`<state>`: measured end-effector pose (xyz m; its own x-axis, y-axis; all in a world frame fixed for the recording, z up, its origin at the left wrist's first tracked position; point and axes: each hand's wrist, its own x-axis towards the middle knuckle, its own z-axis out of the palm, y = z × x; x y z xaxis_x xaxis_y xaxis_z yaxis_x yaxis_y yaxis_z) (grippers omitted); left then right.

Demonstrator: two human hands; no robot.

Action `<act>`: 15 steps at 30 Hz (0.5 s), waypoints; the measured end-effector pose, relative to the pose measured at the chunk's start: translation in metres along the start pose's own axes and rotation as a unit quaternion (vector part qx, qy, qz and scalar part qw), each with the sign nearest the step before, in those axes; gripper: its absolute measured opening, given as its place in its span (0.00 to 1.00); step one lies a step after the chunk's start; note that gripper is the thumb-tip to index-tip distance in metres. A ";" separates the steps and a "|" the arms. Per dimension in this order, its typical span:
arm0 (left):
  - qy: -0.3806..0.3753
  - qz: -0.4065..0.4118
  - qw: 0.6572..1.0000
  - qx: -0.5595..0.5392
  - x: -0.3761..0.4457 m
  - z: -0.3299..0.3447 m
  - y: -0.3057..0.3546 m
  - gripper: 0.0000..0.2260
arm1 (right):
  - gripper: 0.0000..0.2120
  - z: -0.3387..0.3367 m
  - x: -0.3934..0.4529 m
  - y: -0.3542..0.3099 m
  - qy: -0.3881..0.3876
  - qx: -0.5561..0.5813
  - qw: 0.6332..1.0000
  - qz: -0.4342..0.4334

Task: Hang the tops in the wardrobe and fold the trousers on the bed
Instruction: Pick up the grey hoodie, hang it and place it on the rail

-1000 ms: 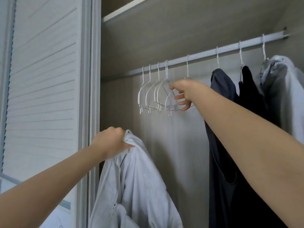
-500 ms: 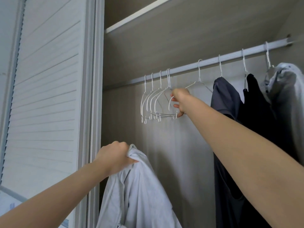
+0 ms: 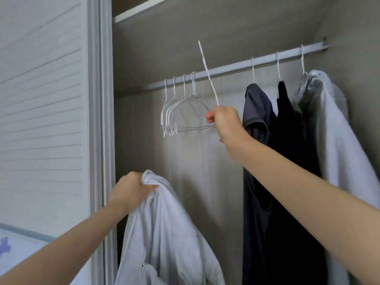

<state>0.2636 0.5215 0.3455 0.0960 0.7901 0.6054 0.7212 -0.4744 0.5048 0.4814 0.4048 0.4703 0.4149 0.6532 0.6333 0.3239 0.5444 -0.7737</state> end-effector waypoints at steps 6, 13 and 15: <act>-0.009 -0.125 0.974 -0.190 -0.027 0.022 -0.014 0.06 | 0.16 -0.038 -0.094 0.016 0.003 -0.042 0.999 0.027; -0.029 -0.203 0.957 -0.206 -0.055 0.051 -0.037 0.06 | 0.16 -0.096 -0.178 0.018 -0.132 0.098 0.966 0.197; -0.034 -0.218 0.956 -0.192 -0.067 0.059 -0.044 0.07 | 0.15 -0.115 -0.196 0.014 -0.161 0.109 0.950 0.242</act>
<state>0.2659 0.5122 0.2468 -0.1027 0.9627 0.2503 0.3999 -0.1904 0.8965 0.5022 0.2238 0.3336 0.1766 0.9634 0.2017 -0.0368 0.2112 -0.9768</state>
